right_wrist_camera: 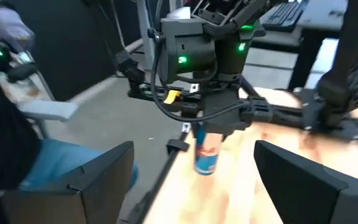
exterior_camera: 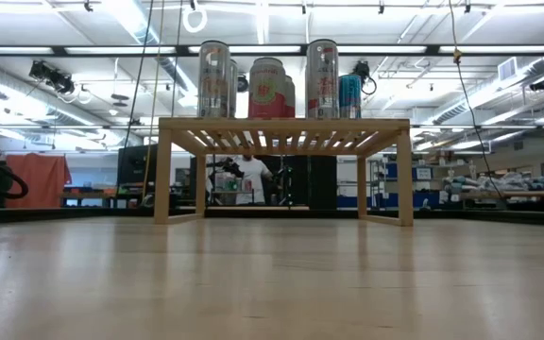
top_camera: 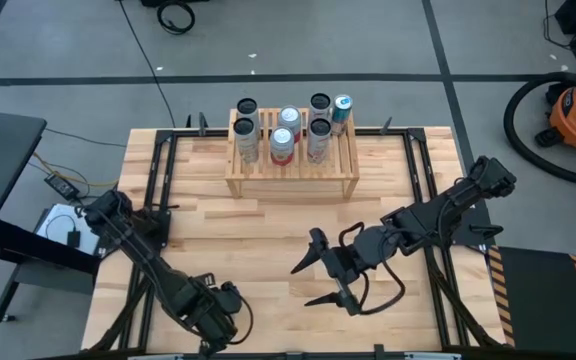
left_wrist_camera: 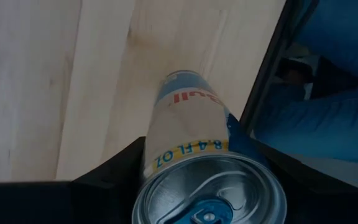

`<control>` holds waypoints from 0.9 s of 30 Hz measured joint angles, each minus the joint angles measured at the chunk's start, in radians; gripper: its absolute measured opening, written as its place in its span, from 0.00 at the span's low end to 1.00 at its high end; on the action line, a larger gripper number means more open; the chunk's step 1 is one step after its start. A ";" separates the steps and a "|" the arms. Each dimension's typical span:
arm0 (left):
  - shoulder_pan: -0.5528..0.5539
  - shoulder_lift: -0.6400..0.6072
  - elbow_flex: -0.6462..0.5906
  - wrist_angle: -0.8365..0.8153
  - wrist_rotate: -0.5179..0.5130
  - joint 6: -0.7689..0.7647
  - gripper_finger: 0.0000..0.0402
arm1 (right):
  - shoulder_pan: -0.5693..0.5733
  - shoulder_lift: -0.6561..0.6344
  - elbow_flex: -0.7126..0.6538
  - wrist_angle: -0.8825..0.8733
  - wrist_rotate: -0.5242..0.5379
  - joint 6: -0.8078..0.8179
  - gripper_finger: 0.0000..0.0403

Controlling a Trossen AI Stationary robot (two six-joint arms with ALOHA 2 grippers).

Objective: Place canned beverage on shelf
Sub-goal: Put the blue soda can on the shelf aligned with the other blue soda can

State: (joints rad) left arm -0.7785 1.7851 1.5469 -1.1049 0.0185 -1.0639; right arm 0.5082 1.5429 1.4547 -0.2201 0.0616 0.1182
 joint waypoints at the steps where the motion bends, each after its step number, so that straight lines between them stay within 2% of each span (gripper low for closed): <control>1: 0.004 0.000 0.003 -0.001 0.000 0.008 0.59 | 0.004 0.000 0.000 -0.001 0.016 -0.018 0.86; 10: 0.033 -0.001 0.012 -0.050 0.001 0.072 0.59 | 0.028 0.003 0.000 -0.031 0.114 -0.035 0.99; 17: 0.069 -0.001 0.012 -0.050 -0.019 0.166 0.59 | 0.033 0.038 -0.010 -0.034 0.090 -0.012 0.98; 23: 0.092 -0.001 0.012 -0.006 -0.038 0.260 0.59 | 0.029 0.063 -0.090 -0.010 0.066 0.026 0.99; 27: 0.103 -0.001 0.012 0.007 -0.053 0.329 0.59 | 0.018 0.077 -0.180 0.136 0.027 0.104 0.98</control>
State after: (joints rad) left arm -0.6756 1.7840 1.5589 -1.0974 -0.0340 -0.7352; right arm 0.5259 1.6196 1.2751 -0.0836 0.0887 0.2218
